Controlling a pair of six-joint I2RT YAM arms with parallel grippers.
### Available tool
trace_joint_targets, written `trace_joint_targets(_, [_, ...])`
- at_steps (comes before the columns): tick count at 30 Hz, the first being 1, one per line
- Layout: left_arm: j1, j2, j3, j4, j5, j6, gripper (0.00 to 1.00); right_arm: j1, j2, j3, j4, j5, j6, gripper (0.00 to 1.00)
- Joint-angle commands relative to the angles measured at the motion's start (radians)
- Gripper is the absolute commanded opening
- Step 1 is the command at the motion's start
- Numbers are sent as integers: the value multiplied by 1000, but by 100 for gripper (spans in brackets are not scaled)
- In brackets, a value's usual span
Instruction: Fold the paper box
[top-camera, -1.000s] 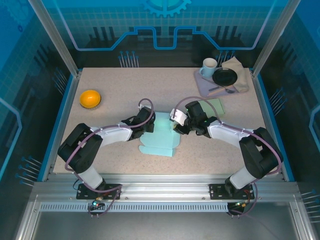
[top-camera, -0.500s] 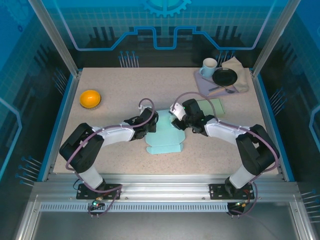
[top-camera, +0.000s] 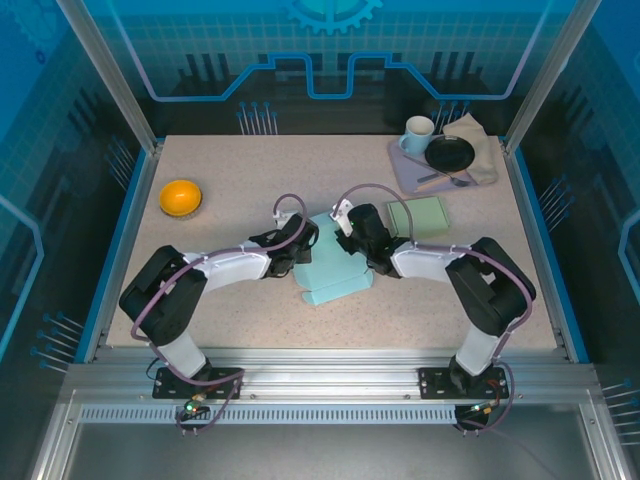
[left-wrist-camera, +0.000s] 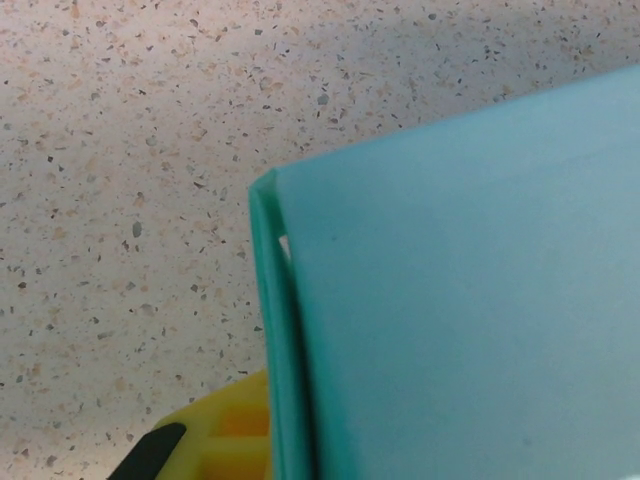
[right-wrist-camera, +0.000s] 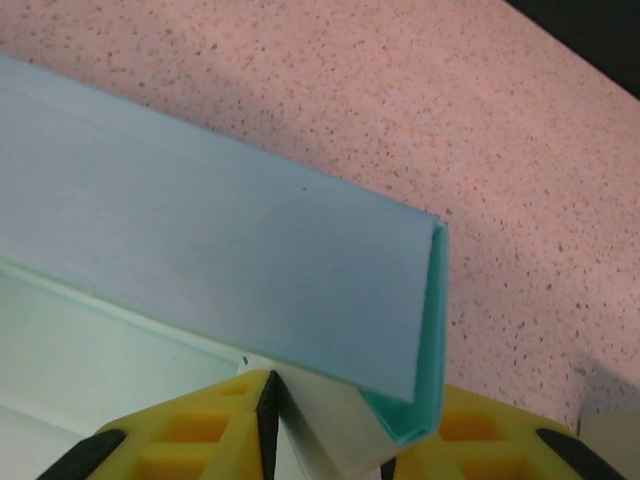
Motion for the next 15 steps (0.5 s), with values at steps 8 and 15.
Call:
trace_joint_targets(8, [-26, -23, 66, -120, 15, 2, 6, 22, 64, 79, -27, 291, 89, 24])
trace_joint_targets(15, [-16, -20, 77, -198, -102, -43, 7, 16, 84, 169, -420, 676, 344, 26])
